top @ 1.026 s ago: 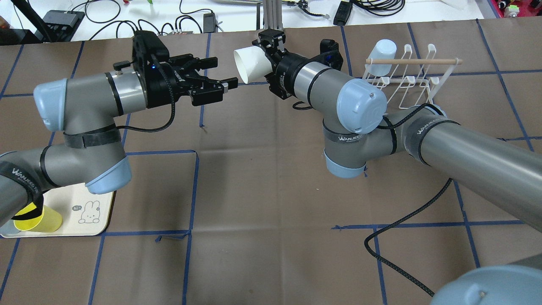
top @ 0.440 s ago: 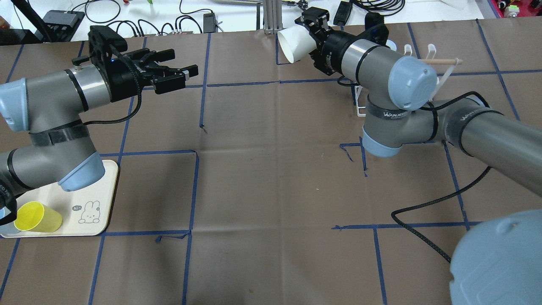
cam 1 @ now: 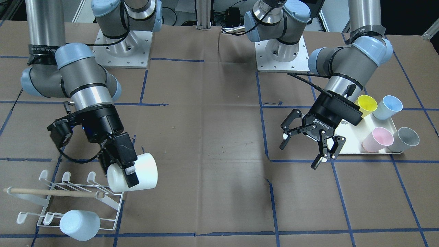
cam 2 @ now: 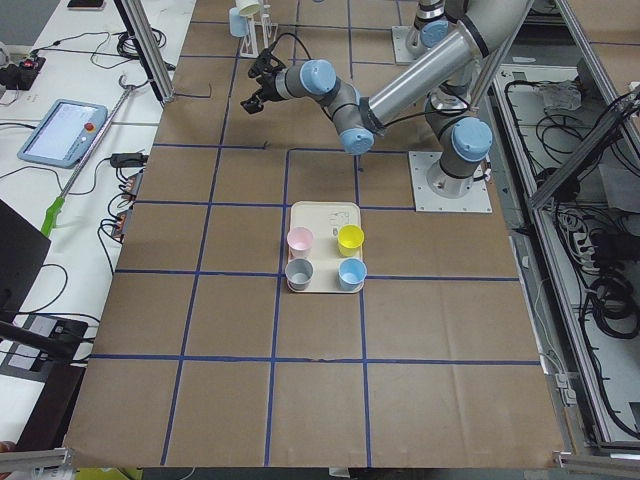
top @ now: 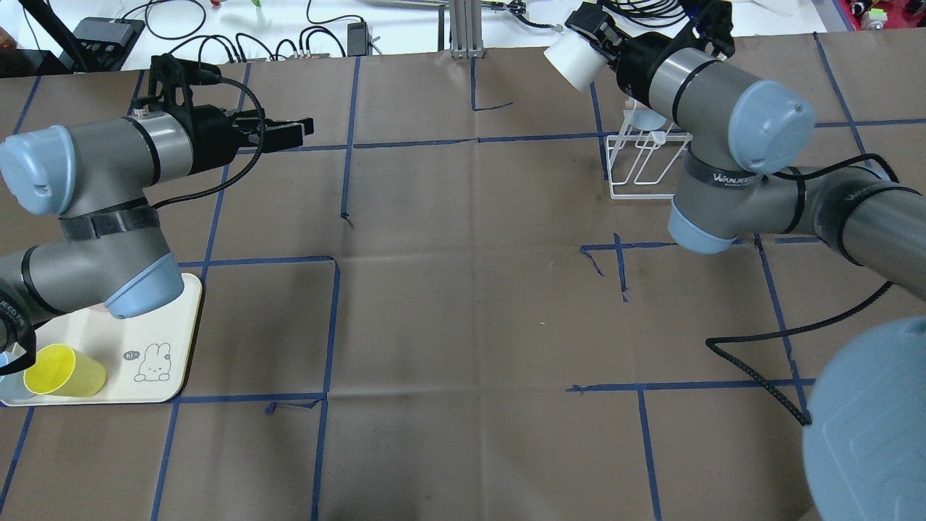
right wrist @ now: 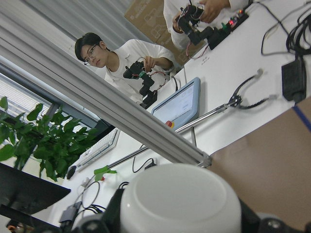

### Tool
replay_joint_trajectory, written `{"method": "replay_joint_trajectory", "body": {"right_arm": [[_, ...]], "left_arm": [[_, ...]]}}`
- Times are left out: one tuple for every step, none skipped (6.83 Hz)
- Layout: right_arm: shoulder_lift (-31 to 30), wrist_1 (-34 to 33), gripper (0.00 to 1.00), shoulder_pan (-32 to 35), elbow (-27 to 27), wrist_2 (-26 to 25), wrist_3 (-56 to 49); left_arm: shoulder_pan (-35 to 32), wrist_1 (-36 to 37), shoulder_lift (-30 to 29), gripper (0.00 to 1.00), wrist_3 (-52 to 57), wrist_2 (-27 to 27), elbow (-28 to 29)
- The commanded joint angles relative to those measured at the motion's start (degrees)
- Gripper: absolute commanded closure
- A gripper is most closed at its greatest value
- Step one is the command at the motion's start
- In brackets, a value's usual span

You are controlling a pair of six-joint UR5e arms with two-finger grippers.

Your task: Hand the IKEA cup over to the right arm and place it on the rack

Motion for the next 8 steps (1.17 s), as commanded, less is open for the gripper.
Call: {"method": "replay_joint_trajectory", "body": {"right_arm": [[-0.04,0.08,0.91,-3.72,-0.19,-1.94,-28.59],[0.13,0.17,0.91,-4.60,-0.36,-8.48,-33.49],[0.39,0.26,0.91,-4.78,-0.54,-14.02,-36.85],[0.48,0.26,0.91,-5.13,-1.06,-17.39,-38.28],[1.44,0.08,0.91,-5.31,-2.29,-18.12,-39.86],[3.28,-0.79,0.91,-6.61,-3.52,-17.78,-42.22],[4.95,-3.49,0.91,-8.71,-3.88,-16.99,-45.03],[5.31,-4.04,0.91,-10.30,-3.80,-16.72,-45.32]], "left_arm": [[-4.26,-15.24,-0.66,0.01,-1.86,16.86,6.35],[-6.47,-24.90,-0.66,0.01,-2.12,23.32,9.17],[-7.79,-35.00,0.47,0.01,-4.12,29.74,11.64],[-8.59,-46.07,1.35,0.00,-9.19,31.80,15.58],[-9.64,-56.97,2.05,0.00,-12.55,31.91,20.57],[-11.05,-68.04,3.54,0.00,-14.32,32.09,25.93],[-12.36,-74.41,5.90,0.00,-15.21,33.65,28.51],[-12.64,-75.61,9.32,0.00,-14.87,33.84,27.49]]}}
